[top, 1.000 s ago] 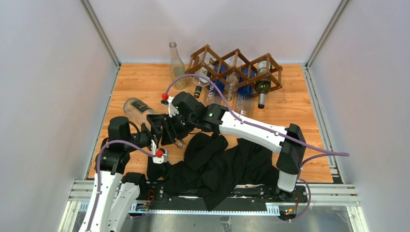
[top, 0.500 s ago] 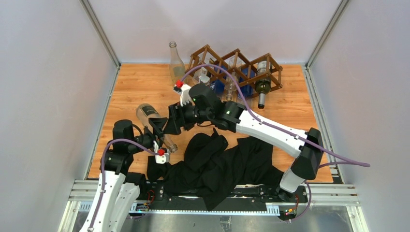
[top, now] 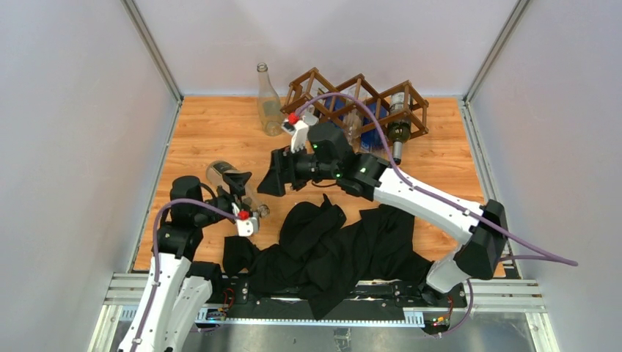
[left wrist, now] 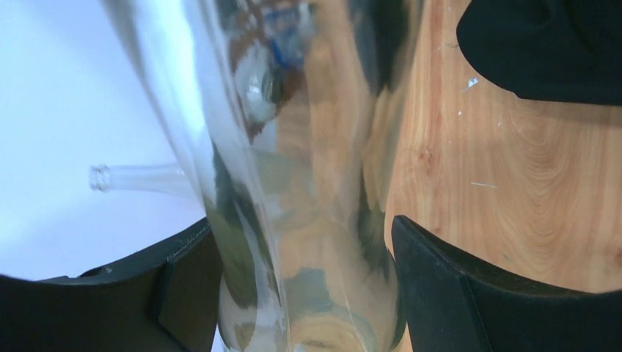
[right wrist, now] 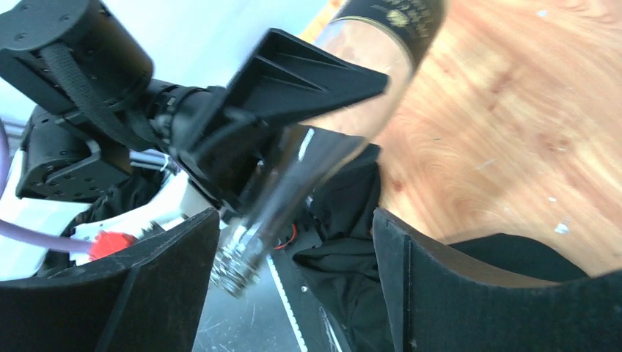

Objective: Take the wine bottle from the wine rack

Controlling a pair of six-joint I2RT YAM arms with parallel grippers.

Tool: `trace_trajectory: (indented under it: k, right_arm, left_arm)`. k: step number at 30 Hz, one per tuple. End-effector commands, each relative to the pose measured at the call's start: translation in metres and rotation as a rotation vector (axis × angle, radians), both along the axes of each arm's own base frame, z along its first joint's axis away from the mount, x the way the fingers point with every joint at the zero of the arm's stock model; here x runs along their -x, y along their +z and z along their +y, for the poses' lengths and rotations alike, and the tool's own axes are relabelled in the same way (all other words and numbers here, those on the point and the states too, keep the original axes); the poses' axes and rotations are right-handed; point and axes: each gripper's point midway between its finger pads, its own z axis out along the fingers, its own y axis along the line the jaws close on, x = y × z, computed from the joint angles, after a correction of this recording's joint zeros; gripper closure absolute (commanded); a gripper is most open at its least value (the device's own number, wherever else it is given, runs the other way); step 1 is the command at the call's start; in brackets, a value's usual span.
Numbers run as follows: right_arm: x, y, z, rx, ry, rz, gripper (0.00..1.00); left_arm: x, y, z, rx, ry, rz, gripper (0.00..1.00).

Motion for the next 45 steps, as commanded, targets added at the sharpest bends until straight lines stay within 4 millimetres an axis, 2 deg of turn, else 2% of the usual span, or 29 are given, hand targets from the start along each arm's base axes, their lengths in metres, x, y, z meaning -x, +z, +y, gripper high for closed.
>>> trace_trajectory:
  k: [1, 2, 5, 10, 16, 20, 24, 30, 39, 45]
  right_arm:
    - [-0.029, 0.036, -0.04, -0.089, -0.117, -0.048, 0.14]
    - [-0.032, 0.043, -0.05, -0.105, -0.141, -0.063, 0.11]
    - [-0.042, 0.049, -0.07, -0.115, -0.194, -0.098, 0.09]
    - [-0.045, 0.048, -0.088, -0.106, -0.235, -0.143, 0.07]
    - [-0.043, 0.03, -0.091, -0.119, -0.229, -0.171, 0.06]
    - [-0.038, 0.035, -0.088, -0.209, -0.207, -0.239, 0.05]
    - [-0.028, 0.034, -0.078, -0.259, -0.164, -0.321, 0.05]
    - [-0.015, 0.036, -0.053, -0.261, -0.12, -0.418, 0.04]
    - [-0.026, 0.039, -0.021, -0.236, -0.159, -0.523, 0.04]
    - [-0.021, 0.05, 0.004, -0.265, -0.097, -0.547, 0.04]
  left_arm:
    - [-0.02, 0.101, 0.0, 0.188, 0.078, -0.135, 1.0]
    - [-0.023, 0.108, 0.0, 0.238, 0.105, -0.091, 1.0]
    - [-0.028, 0.121, -0.001, 0.345, 0.146, 0.028, 1.0]
    - [-0.033, 0.139, -0.007, 0.542, 0.212, 0.244, 1.0]
    - [-0.031, 0.179, -0.023, 0.808, 0.212, 0.486, 1.0]
    - [-0.03, 0.206, -0.033, 0.952, 0.191, 0.617, 1.0]
    - [-0.028, 0.224, -0.043, 1.073, 0.161, 0.759, 1.0]
    - [-0.022, 0.243, -0.051, 1.153, 0.1, 0.853, 1.0]
    - [-0.009, 0.249, -0.054, 1.173, 0.073, 0.912, 1.0]
    - [-0.003, 0.249, -0.056, 1.184, 0.063, 0.943, 1.0]
